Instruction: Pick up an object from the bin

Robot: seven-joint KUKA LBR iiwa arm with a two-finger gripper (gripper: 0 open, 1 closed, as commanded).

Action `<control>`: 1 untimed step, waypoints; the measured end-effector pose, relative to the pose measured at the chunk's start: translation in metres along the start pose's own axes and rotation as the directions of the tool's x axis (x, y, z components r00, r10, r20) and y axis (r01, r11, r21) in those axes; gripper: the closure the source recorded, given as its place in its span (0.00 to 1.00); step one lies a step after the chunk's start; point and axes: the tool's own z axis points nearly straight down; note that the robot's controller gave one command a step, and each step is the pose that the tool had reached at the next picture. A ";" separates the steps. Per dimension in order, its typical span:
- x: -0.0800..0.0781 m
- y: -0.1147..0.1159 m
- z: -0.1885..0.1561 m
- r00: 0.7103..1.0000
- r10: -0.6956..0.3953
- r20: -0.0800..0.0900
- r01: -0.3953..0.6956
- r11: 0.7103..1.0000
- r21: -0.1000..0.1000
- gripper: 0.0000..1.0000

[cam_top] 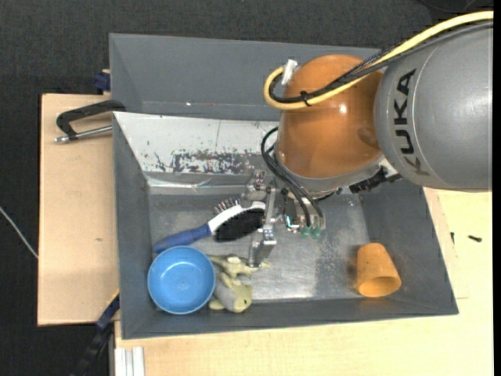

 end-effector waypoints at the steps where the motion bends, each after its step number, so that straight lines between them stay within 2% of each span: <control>1: -0.039 -0.006 0.114 0.999 -0.042 0.033 0.042 0.999 -0.006 0.00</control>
Offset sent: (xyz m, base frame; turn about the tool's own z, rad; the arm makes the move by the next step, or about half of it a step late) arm 0.0397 -0.0105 -0.1545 -0.0480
